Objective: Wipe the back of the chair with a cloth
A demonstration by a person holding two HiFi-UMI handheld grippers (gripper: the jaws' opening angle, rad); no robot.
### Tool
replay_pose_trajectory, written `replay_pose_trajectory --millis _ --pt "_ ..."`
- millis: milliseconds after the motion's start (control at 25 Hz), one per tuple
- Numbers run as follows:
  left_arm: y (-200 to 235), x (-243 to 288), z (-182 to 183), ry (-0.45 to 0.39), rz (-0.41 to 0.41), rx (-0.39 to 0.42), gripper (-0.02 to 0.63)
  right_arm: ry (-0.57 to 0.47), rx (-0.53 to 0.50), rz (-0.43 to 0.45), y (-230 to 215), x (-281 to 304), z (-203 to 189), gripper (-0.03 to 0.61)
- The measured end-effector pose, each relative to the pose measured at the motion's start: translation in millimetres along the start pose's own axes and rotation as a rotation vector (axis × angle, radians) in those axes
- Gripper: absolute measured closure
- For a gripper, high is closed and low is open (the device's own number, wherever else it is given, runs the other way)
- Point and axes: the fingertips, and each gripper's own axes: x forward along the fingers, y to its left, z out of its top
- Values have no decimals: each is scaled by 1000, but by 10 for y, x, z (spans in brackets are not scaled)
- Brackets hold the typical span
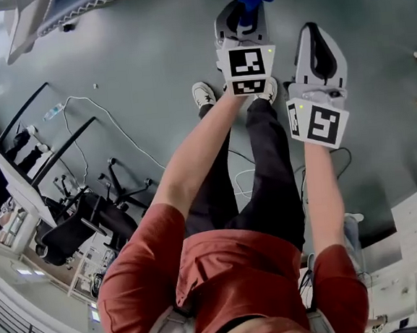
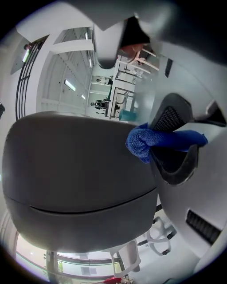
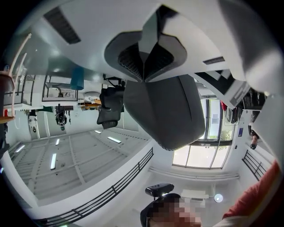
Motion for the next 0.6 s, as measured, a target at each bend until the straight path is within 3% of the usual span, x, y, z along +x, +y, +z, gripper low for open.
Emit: replay_pose_trajectory --millis 200,600 --pt "65 522 -233 60 45 -61 523 27 -12 1 -144 25 -150 554" --pt "92 813 -268 86 45 -33 523 47 -8 -24 -239 148 -267 554"
